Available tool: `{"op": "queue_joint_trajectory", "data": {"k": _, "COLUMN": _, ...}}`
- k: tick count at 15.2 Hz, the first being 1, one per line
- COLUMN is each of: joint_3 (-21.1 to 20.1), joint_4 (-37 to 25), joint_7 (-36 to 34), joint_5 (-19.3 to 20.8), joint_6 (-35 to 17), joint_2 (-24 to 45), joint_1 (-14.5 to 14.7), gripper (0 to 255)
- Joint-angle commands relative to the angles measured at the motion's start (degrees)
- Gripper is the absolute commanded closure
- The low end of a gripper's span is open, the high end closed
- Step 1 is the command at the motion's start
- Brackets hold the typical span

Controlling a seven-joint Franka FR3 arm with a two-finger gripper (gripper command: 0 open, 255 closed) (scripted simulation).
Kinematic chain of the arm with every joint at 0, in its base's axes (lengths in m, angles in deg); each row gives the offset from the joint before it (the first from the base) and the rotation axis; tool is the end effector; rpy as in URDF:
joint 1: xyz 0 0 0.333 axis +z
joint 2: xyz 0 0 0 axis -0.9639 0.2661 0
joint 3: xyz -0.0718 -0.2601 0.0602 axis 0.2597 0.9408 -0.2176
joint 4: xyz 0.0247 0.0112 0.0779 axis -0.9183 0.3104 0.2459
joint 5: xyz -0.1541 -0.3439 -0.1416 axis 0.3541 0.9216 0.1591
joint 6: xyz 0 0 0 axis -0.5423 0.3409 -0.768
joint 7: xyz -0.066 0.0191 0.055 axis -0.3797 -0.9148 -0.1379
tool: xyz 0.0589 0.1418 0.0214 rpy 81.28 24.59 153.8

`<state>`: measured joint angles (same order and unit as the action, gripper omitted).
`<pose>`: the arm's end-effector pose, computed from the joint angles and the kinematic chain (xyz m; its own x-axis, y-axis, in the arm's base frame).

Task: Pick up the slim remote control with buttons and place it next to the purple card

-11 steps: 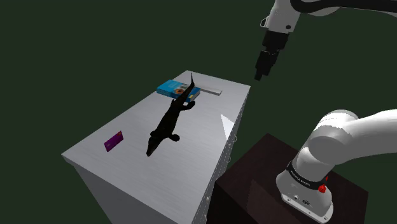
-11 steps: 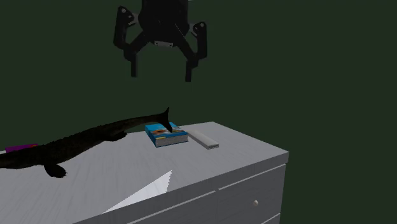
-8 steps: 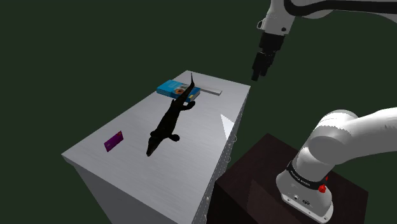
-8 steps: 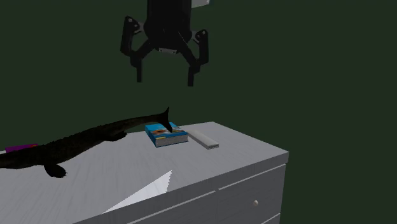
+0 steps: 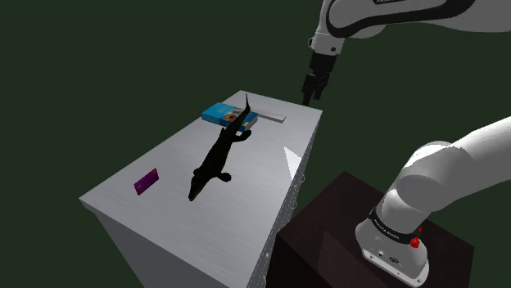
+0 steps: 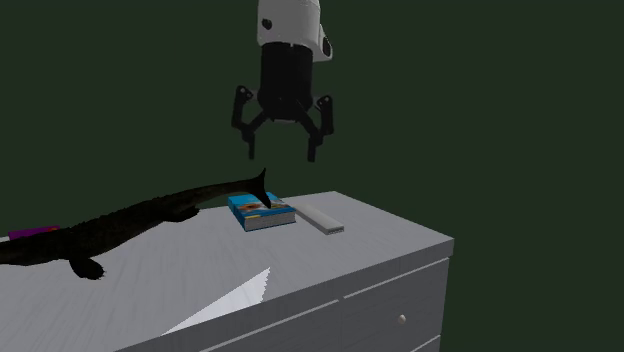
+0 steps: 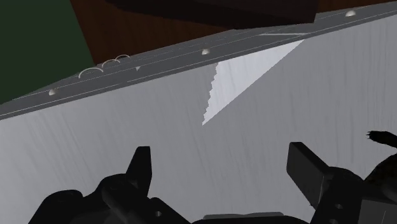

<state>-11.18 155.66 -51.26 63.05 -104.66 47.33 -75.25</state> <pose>0.4214 -0.0247 0.4486 0.9889 0.1487 0.0072 0.1489 -0.9863 -0.0714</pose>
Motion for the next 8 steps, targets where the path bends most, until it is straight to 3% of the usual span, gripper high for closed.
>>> {"op": "queue_joint_trajectory", "data": {"k": 1, "joint_3": 0.7, "joint_4": -1.3, "joint_7": 1.2, "joint_5": 0.3, "joint_6": -3.2, "joint_2": 4.5, "joint_1": -0.1, "gripper": 0}}
{"op": "queue_joint_trajectory", "data": {"k": 8, "joint_3": 2.2, "joint_4": -9.4, "joint_7": 4.4, "joint_5": 0.3, "joint_6": -10.3, "joint_2": 19.7, "joint_1": -0.3, "gripper": 0}}
